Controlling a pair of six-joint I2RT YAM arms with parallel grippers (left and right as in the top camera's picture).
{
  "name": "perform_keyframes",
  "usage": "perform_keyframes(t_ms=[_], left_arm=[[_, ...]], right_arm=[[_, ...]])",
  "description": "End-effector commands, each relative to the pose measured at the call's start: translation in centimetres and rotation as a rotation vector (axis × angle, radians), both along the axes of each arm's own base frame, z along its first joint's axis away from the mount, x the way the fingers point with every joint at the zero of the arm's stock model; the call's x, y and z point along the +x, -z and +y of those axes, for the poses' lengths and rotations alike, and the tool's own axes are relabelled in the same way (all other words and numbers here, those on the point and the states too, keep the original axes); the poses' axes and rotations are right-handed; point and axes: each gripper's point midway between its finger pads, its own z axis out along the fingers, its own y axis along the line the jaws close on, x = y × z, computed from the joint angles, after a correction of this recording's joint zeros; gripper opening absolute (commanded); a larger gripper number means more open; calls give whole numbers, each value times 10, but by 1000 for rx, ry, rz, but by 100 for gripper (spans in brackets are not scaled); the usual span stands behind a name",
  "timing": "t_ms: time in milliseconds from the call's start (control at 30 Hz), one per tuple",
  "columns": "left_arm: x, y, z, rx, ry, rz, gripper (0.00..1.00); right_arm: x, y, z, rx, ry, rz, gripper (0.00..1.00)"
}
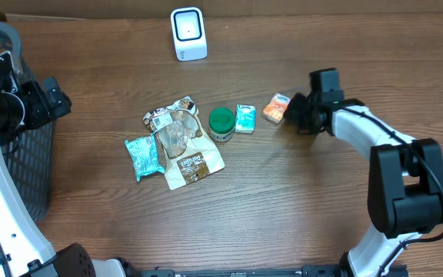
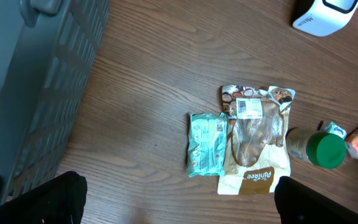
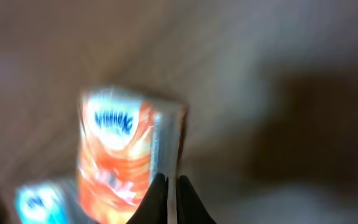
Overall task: Scan the item barcode
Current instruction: 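Grasp the orange Kleenex pack with the right gripper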
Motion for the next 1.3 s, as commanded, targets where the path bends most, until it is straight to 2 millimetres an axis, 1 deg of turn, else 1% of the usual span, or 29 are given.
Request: perform_keyframes(t_ms=[0,67,167,300,400,533,667,767,833,933,1067,1267], left_arm=[[3,-4,-1,-2,20,-16,99],[3,-4,-1,-2,20,-16,100],[3,-4,-1,-2,20,-16,100],[3,-4,-1,-2,20,-16,100],[3,-4,-1,-2,20,-16,99],[3,-4,-1,-2,20,-16,100],[3,-4,-1,-2,20,-16,100],[3,-4,-1,-2,20,-16,100],[3,-4,-1,-2,20,-16,99],[3,-4,-1,-2,20,-16,100],[3,-4,-1,-2,20,-16,100],[3,-4,-1,-2,20,-16,99]], right_arm=[[21,-15,5,-12,-99,-113,4],[29,-23,11,13,-116,-154,4],[34,-30,14,23,-122,-170,4],[33,-40,14,23,-124,-137,4],[35,-53,14,6,-151,-126,6],[37,-64,15,-16,-189,-126,13],[36,-65,15,-16,-190,-122,21],[36,-65,18,-23,-208,-127,25],[35,-62,19,-56,-226,-128,31],[32,-51,20,-104,-229,-102,37],[25,-32,28,-91,-224,-45,37],[20,-9,31,-79,-196,19,38]])
